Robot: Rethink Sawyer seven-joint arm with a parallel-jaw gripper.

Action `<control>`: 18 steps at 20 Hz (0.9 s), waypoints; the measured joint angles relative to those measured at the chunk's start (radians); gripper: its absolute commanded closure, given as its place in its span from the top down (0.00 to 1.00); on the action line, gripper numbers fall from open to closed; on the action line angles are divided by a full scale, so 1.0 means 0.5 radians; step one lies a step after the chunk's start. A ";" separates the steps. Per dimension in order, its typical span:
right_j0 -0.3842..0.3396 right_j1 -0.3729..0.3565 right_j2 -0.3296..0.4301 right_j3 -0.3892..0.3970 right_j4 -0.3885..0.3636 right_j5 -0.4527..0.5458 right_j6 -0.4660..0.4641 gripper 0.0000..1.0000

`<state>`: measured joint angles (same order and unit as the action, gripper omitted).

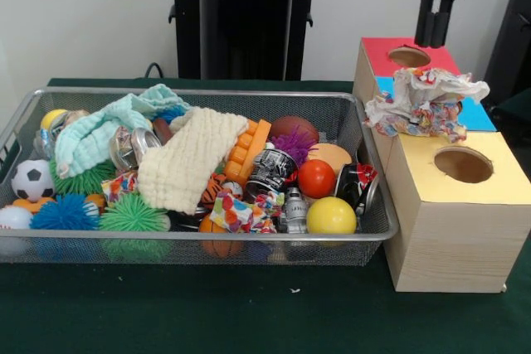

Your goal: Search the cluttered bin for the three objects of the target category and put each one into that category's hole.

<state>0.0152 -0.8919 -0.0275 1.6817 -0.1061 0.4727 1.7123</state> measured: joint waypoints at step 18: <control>-0.028 0.002 0.030 0.000 -0.031 0.000 0.000 1.00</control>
<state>0.0011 -0.8908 -0.0127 1.6817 -0.1217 0.4727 1.7123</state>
